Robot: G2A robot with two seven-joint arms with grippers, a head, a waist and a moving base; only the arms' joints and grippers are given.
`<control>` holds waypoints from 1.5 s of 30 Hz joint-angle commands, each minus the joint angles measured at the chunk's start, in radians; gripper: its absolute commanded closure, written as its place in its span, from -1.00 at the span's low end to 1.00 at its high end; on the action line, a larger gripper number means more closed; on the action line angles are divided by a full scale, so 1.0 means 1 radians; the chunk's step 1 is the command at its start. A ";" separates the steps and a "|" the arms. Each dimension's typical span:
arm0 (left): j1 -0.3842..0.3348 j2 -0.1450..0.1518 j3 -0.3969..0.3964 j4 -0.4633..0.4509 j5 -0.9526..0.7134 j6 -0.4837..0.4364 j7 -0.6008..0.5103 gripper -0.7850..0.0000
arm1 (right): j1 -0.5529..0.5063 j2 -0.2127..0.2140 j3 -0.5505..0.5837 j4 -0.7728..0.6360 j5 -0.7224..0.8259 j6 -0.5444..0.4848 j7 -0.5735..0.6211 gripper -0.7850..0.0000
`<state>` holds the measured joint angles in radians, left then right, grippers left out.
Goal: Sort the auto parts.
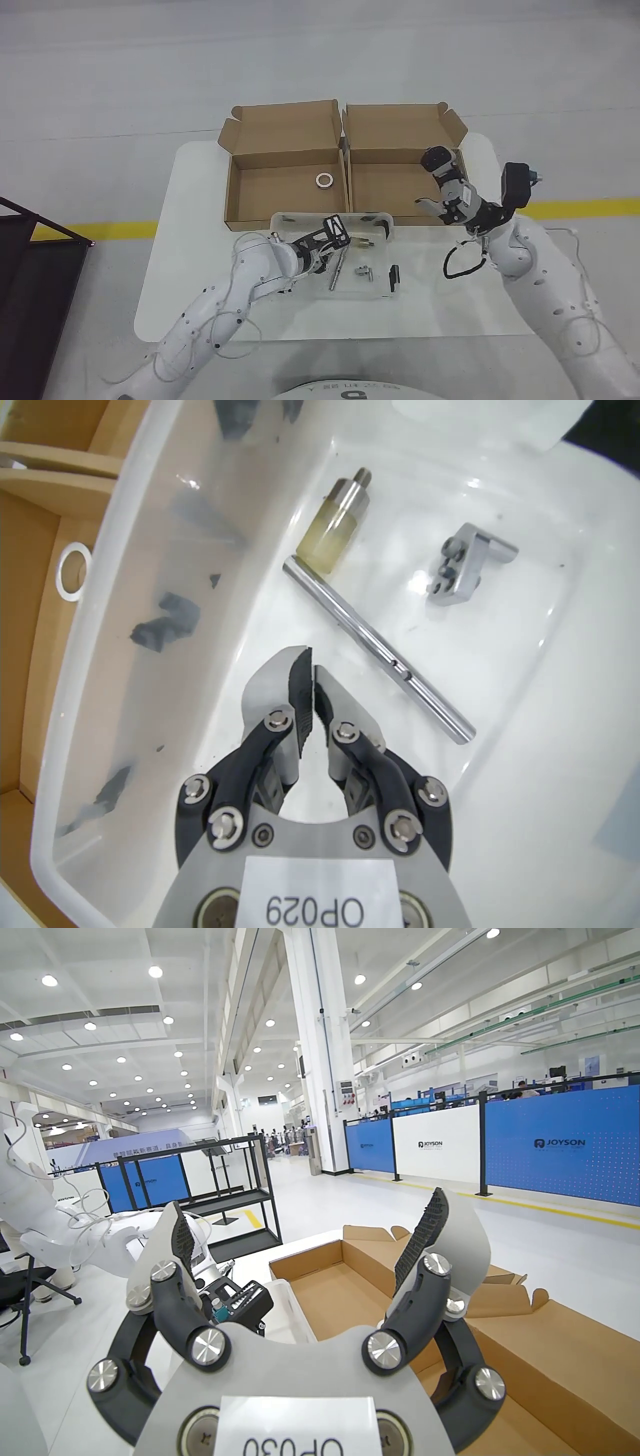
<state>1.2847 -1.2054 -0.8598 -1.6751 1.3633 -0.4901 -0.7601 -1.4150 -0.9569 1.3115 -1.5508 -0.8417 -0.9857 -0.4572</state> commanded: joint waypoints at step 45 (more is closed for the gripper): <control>-0.094 -0.027 0.087 0.078 -0.030 0.029 -0.152 0.38 | 0.001 -0.022 0.054 0.024 0.004 -0.020 -0.001 -1.00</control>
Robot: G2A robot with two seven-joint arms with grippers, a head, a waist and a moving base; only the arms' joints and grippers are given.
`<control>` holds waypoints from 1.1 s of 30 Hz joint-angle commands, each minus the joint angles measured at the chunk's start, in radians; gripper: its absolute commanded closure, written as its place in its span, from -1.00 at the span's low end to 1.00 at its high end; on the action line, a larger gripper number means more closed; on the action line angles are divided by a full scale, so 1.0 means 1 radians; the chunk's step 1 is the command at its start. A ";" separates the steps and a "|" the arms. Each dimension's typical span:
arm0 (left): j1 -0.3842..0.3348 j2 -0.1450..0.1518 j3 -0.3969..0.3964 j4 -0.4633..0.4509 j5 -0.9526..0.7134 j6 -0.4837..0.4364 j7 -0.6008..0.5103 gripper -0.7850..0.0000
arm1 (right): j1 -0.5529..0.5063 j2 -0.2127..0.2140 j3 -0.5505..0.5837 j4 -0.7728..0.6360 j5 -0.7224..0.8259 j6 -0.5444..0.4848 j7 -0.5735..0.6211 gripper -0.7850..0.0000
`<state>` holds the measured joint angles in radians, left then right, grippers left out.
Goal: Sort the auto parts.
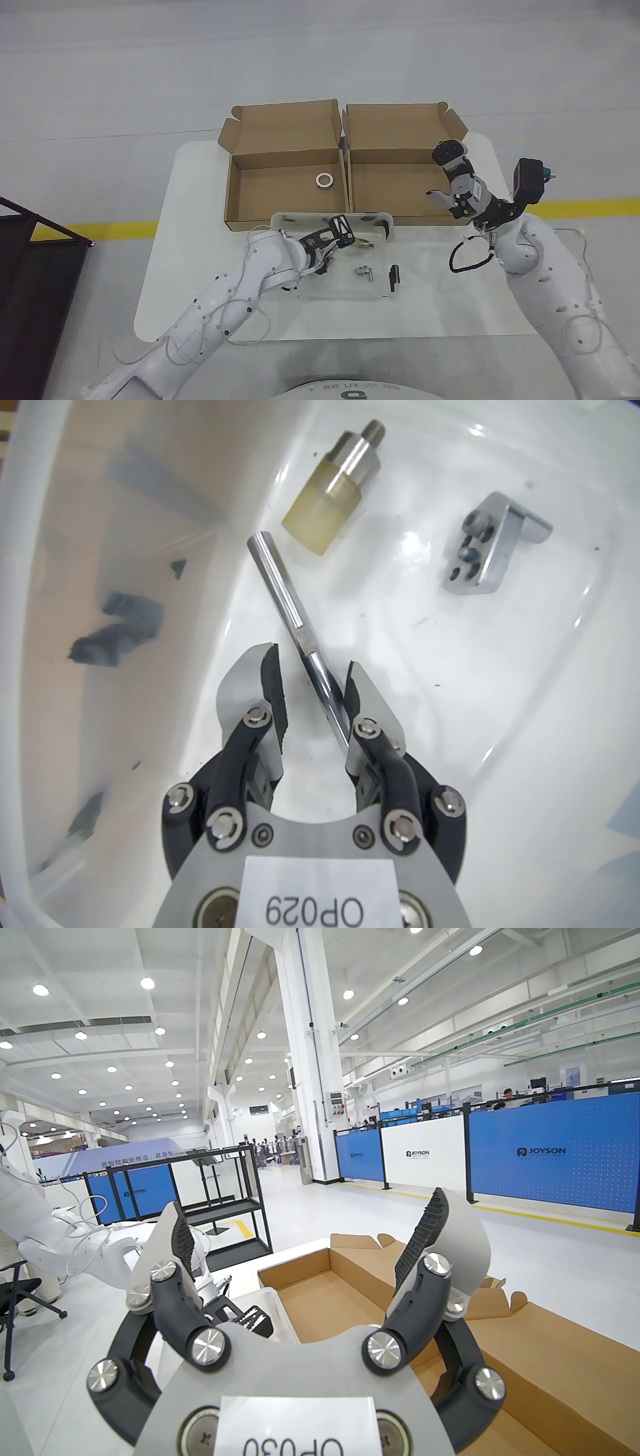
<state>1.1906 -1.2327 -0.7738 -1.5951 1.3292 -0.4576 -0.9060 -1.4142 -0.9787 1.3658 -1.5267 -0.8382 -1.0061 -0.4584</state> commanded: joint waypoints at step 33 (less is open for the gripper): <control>0.033 0.035 -0.063 -0.065 -0.031 -0.156 0.015 1.00 | 0.000 0.000 0.000 0.000 0.000 0.000 0.000 -1.00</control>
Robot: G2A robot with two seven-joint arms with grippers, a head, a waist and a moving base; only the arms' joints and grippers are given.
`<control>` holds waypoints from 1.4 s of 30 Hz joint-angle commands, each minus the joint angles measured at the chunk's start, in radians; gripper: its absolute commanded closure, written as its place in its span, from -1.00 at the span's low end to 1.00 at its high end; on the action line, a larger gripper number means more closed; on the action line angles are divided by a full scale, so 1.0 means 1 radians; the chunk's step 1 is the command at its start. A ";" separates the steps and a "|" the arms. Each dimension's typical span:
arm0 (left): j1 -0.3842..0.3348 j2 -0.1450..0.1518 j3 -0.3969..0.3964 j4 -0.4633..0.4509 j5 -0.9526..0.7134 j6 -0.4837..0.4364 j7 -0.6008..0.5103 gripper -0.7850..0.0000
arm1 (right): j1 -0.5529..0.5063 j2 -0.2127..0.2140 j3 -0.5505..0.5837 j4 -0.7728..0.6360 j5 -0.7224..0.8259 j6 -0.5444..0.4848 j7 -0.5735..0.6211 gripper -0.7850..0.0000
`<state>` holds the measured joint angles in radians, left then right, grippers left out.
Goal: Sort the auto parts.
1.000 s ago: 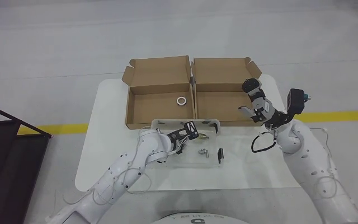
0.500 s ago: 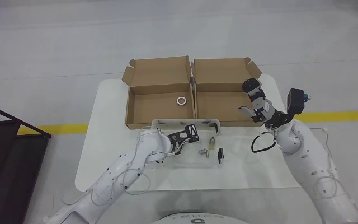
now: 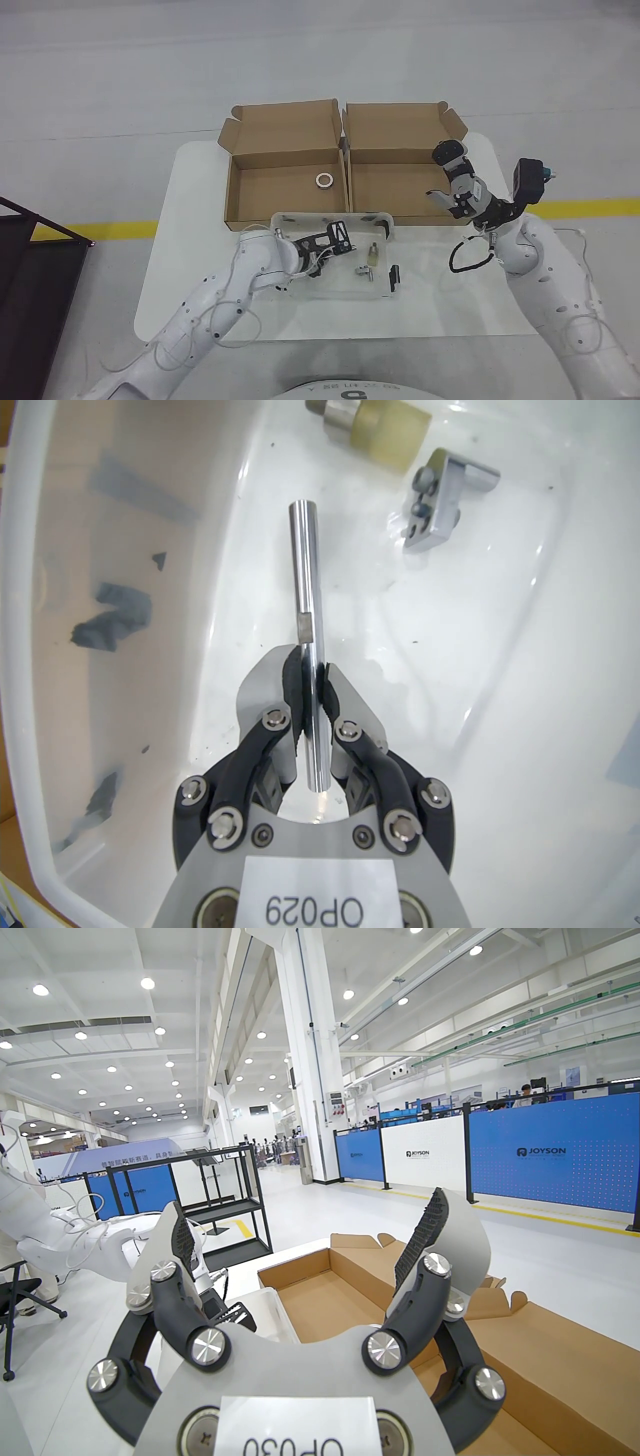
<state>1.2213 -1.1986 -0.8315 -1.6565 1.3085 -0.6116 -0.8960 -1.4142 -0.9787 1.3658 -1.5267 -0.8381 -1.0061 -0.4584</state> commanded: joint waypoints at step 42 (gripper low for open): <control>0.014 0.098 -0.209 0.187 -1.088 -0.361 0.177 1.00 | 0.000 0.000 0.000 0.000 0.000 0.000 0.000 -1.00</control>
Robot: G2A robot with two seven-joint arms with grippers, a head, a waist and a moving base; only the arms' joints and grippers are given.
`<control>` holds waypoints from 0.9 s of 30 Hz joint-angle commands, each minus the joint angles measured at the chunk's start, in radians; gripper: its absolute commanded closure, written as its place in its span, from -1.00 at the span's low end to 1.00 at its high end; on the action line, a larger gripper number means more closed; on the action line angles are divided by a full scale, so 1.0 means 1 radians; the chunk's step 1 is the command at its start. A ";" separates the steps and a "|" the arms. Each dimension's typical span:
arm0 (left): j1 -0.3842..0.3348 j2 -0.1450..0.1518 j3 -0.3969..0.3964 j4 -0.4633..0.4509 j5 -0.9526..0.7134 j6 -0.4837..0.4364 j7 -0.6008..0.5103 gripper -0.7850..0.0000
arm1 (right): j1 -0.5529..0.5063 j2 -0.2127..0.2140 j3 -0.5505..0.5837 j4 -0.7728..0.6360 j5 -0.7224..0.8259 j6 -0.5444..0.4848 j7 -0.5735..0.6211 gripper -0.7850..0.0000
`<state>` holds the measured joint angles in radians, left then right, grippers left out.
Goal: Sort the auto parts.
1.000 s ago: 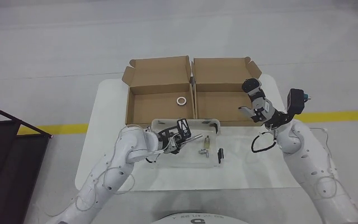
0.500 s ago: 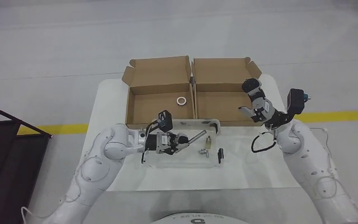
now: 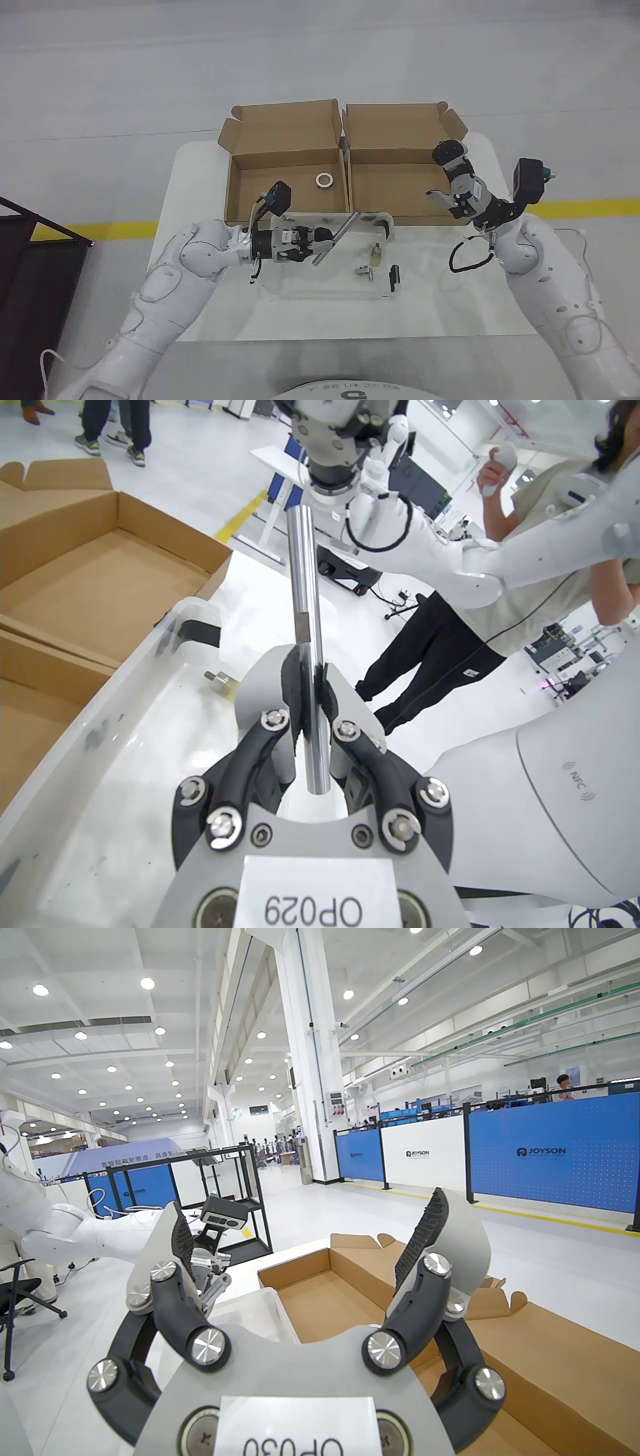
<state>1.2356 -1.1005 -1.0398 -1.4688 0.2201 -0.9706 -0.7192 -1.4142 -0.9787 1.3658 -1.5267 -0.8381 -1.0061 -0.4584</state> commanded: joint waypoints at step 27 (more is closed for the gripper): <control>-0.092 0.047 0.166 0.005 -1.327 0.329 -0.459 1.00 | 0.000 0.000 0.000 0.000 0.000 0.000 0.000 -1.00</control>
<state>1.1403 -1.0510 -0.8567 -1.4685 -1.0082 -0.6934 -1.1287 -1.4142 -0.9787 1.3658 -1.5267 -0.8381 -1.0061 -0.4584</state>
